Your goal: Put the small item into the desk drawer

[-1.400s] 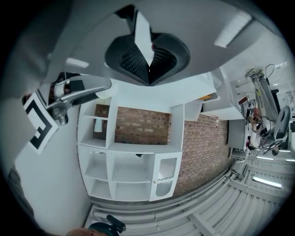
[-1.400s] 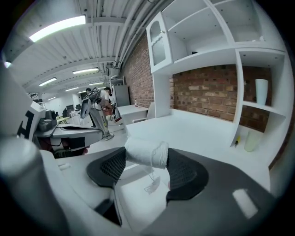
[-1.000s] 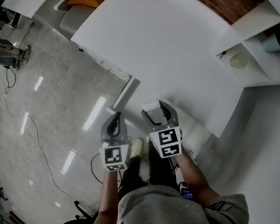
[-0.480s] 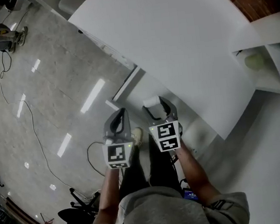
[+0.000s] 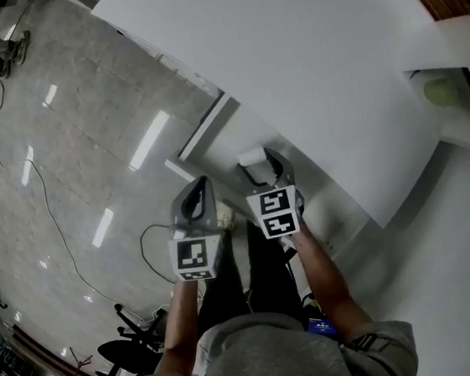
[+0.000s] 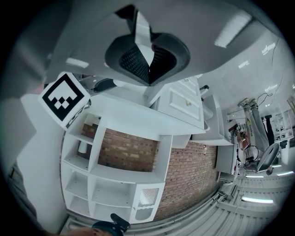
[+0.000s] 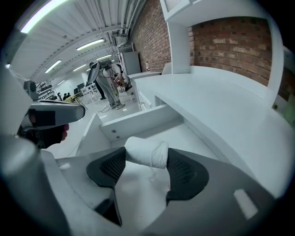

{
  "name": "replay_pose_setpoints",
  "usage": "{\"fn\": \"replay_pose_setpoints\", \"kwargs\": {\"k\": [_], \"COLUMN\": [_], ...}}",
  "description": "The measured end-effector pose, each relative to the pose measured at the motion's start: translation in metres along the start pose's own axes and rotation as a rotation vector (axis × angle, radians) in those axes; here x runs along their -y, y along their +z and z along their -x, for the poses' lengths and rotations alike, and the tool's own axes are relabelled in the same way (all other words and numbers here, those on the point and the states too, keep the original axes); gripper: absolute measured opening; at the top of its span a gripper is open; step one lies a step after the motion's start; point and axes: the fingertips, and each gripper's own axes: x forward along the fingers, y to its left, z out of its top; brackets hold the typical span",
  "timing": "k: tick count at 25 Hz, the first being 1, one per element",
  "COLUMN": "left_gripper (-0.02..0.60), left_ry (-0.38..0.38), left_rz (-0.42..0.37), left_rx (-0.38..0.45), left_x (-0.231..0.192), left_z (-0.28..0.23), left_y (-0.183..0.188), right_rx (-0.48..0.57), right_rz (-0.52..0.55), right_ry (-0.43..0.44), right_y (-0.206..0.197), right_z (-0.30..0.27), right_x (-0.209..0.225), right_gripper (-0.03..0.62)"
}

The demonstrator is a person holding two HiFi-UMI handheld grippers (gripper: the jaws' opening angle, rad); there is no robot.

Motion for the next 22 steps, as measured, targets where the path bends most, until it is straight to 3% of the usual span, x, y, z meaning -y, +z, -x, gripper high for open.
{"fn": "replay_pose_setpoints", "kwargs": {"k": [22], "left_gripper": [0.012], "left_ry": [-0.020], "left_rz": [-0.004], "left_rx": [-0.023], "left_x": [0.006], "left_z": [-0.009], "left_y": [-0.017], "right_rx": [-0.118], "right_rz": [-0.032], "right_ry": [-0.027], "right_y": [-0.049], "right_z": [-0.050], "right_x": [0.020], "right_gripper": [0.285]}}
